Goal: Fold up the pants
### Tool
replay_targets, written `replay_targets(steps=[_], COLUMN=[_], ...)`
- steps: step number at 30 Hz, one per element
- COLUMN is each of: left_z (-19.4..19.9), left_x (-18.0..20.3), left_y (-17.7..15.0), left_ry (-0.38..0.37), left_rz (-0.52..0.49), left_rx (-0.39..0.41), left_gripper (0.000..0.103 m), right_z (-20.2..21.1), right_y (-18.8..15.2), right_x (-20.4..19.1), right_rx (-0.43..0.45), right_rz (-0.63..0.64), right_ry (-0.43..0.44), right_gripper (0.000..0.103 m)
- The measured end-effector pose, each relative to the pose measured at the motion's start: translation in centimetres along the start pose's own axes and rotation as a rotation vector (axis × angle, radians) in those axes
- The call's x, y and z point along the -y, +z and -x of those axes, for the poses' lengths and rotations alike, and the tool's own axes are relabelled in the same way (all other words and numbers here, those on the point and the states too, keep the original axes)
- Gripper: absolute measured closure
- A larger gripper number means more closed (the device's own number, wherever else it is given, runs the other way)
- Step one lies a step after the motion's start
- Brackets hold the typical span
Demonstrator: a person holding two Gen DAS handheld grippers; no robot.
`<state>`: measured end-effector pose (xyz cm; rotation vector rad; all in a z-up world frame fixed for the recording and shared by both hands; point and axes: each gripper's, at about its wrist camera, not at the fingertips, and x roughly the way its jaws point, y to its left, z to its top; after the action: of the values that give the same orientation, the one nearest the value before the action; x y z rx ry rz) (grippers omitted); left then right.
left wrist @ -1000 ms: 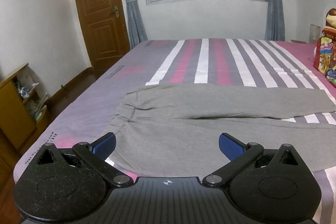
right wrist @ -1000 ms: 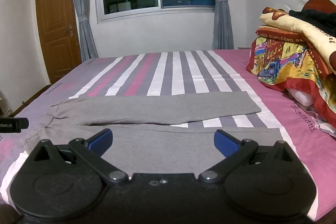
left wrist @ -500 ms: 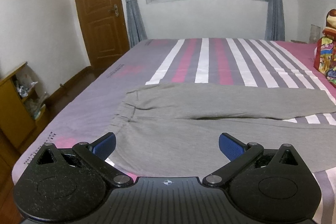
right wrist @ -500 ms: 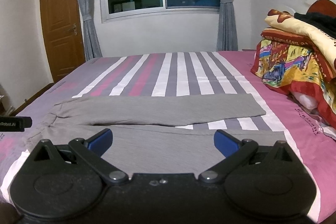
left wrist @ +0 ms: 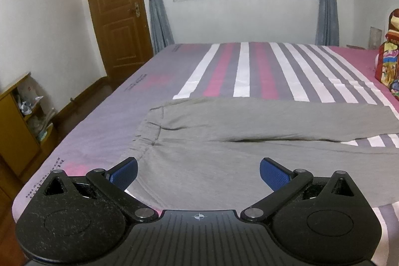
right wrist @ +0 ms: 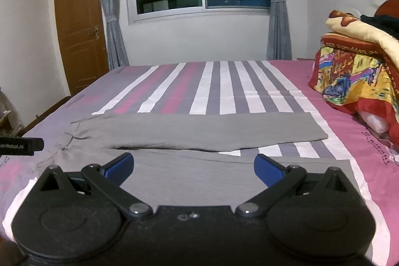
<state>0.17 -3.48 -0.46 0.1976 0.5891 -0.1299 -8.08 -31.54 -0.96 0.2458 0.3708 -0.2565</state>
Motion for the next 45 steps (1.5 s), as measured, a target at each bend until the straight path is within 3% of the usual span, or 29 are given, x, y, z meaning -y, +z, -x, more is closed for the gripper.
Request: replay_targets(steps=[11,21,33,43,45], left_z=[-4.6,-13.5,-27.2,-36.7,-38.4], left_x=[-1.1,-3.4,-5.0,-5.3,-5.9], left_y=[1.7,4.3,7.4,7.8,8.1], left_ry=[0.041,0.100,0.187,0.179,0.175], left_rz=[-0.020,0.012,0.015,0.014,0.025], left_rx=[-0.027,-0.105,-0.191,-0.249,-0.265], left_gripper=[0.000,0.000,0.000,0.000,0.012], right_z=[-2.6,-8.6,-21.3,-32.4,-34.6], right_y=[1.5,3.2,5.2,5.7,6.0], right_x=[-1.2,-3.0,-4.5,-5.8,-6.3], right_rx=[0.041,0.024,-0.079,-0.177,-0.191], right_rz=[0.062,0.144,0.157,0.206,0.225], right_ry=[0.089,0.172,0.248,0.316,0.331], right_gripper=[0.000,0.003,0.007,0.011,0.011])
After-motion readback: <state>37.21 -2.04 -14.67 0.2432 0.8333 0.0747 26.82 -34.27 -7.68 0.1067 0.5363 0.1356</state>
